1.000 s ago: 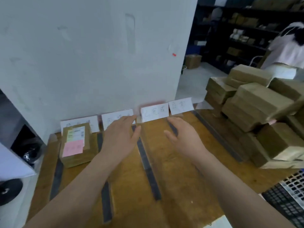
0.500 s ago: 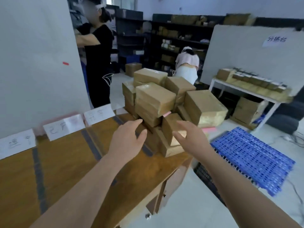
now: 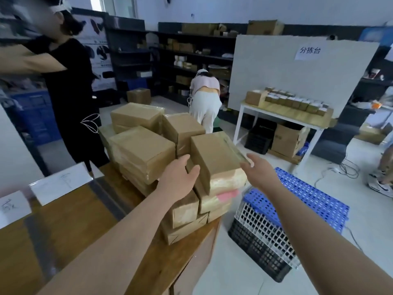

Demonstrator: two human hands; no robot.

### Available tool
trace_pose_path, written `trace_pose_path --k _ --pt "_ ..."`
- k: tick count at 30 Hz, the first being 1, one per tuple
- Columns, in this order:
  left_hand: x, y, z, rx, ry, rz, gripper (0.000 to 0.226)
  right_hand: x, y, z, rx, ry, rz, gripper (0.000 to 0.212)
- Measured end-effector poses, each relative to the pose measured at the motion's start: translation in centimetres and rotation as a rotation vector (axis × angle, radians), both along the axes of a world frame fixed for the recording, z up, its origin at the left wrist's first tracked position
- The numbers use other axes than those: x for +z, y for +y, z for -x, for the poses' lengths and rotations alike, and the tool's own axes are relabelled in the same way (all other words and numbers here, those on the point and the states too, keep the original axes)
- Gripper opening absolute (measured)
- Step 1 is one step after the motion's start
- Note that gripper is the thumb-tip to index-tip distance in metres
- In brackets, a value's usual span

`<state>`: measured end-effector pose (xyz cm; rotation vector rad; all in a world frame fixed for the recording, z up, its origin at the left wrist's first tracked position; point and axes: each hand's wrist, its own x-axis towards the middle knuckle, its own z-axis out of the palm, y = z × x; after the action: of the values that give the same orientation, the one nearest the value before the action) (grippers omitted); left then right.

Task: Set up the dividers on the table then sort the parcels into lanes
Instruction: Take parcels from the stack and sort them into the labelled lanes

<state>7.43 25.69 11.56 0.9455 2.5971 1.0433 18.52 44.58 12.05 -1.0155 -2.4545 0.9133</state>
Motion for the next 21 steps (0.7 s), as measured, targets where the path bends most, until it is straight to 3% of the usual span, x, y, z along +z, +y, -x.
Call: trace_pose_path --k 3,6,14,18,21 --pt "0.0 3.5 1.1 -0.021 -0.108 0.024 0.064 -0.8 3.4 1.9 -0.028 -0.009 0.141 0.048" --pt "-0.4 5.9 1.9 -0.044 -0.222 0.002 0.065 -1.9 5.4 3.1 -0.044 0.102 0.366 0.031" --pt "-0.2 7.8 0.6 0.153 -0.572 -0.314 0.078 -1.7 6.9 3.3 0.131 0.359 0.734 0.028" --pt "0.3 8.1 -0.7 0.258 -0.625 -0.387 0.114 -0.7 7.6 3.3 0.318 0.314 0.772 0.026" --pt "1.1 8.9 -1.1 0.343 -0.556 -0.298 0.145 0.8 8.1 3.6 0.445 0.336 0.754 0.018"
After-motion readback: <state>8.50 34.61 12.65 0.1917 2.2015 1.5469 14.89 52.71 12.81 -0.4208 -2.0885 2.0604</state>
